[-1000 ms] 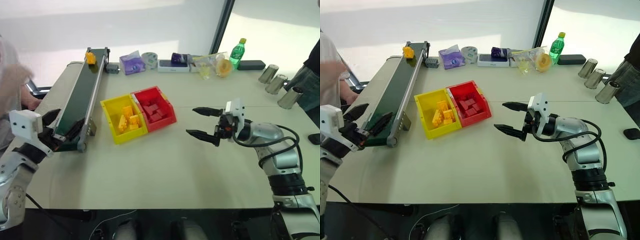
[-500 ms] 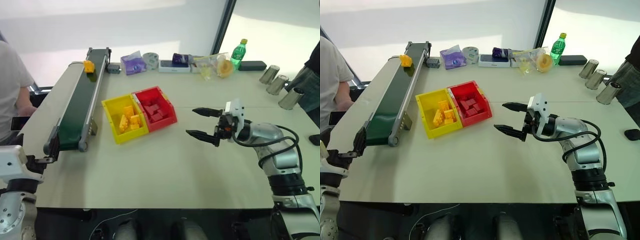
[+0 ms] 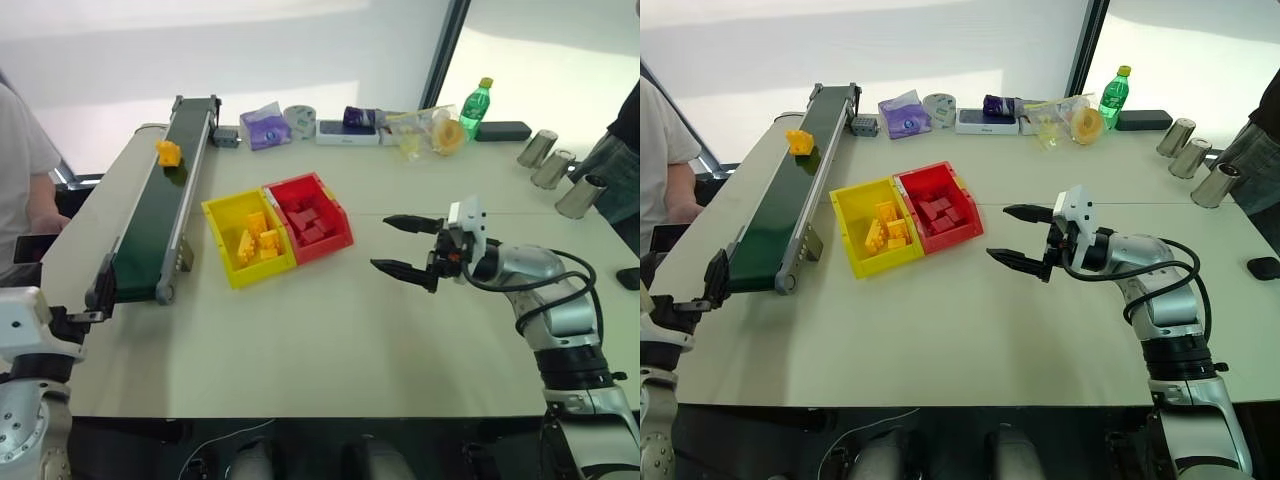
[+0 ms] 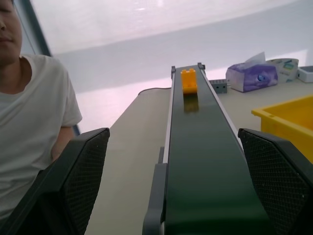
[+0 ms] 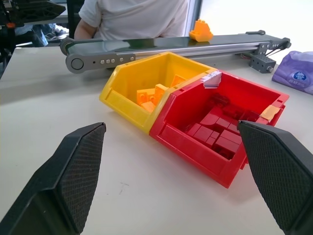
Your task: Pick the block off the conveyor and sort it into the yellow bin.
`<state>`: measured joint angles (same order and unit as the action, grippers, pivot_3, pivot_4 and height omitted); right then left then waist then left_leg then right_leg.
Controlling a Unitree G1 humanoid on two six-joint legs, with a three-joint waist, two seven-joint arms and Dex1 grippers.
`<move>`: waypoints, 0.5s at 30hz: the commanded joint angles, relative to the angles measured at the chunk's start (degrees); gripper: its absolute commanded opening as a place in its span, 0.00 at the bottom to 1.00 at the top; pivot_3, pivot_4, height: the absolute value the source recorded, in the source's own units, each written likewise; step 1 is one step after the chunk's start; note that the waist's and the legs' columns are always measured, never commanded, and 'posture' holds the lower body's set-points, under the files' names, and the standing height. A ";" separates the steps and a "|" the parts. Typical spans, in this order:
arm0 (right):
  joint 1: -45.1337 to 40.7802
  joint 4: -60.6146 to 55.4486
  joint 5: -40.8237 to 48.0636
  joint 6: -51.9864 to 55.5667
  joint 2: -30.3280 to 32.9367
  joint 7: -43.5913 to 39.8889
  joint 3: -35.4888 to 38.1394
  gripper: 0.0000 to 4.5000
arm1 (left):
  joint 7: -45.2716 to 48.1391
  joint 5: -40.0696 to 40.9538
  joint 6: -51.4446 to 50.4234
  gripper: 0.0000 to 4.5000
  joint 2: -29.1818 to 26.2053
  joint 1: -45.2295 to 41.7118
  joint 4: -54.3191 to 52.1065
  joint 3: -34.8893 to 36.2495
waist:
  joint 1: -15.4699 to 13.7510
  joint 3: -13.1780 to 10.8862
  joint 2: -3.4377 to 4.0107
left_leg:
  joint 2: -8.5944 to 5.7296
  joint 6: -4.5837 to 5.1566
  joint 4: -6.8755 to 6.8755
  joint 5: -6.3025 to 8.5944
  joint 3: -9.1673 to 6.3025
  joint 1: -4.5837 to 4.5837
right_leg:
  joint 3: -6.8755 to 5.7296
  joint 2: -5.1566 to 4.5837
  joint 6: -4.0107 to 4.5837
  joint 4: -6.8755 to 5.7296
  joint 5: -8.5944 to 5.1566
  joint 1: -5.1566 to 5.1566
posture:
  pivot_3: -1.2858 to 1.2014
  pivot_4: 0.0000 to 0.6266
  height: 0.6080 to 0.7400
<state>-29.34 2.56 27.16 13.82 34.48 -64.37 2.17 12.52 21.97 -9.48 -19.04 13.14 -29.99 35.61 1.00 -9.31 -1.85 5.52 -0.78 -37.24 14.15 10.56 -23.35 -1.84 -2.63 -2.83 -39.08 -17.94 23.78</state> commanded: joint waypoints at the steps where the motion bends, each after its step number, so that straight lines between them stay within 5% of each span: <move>1: -1.64 -2.00 0.51 -0.12 -0.10 0.23 0.59 1.00 | -0.23 1.37 -0.91 0.99 -1.24 -0.66 -0.73 0.92 | -0.02 0.00 0.00 | 0.00 0.00 0.00 0.00 0.00 0.00 | 0.00 0.00 0.00 0.00 0.00 0.00 | 0.52 0.24 1.00; 15: -0.58 -3.84 0.63 0.12 -0.34 1.02 0.55 1.00 | -1.58 5.67 -15.30 0.99 -10.54 -11.58 4.84 -1.00 | -0.13 0.00 0.00 | 0.00 -0.08 0.00 -0.05 0.00 0.00 | -0.01 0.01 -0.01 -0.01 0.00 0.00 | 0.52 0.24 1.00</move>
<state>-29.31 1.10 27.22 14.35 34.10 -63.42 2.02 11.30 26.95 -23.08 -27.85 2.55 -24.73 34.57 0.87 -9.31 -1.85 5.52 -0.89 -37.23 14.08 10.56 -23.35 -1.86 -2.61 -2.84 -39.09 -17.93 23.78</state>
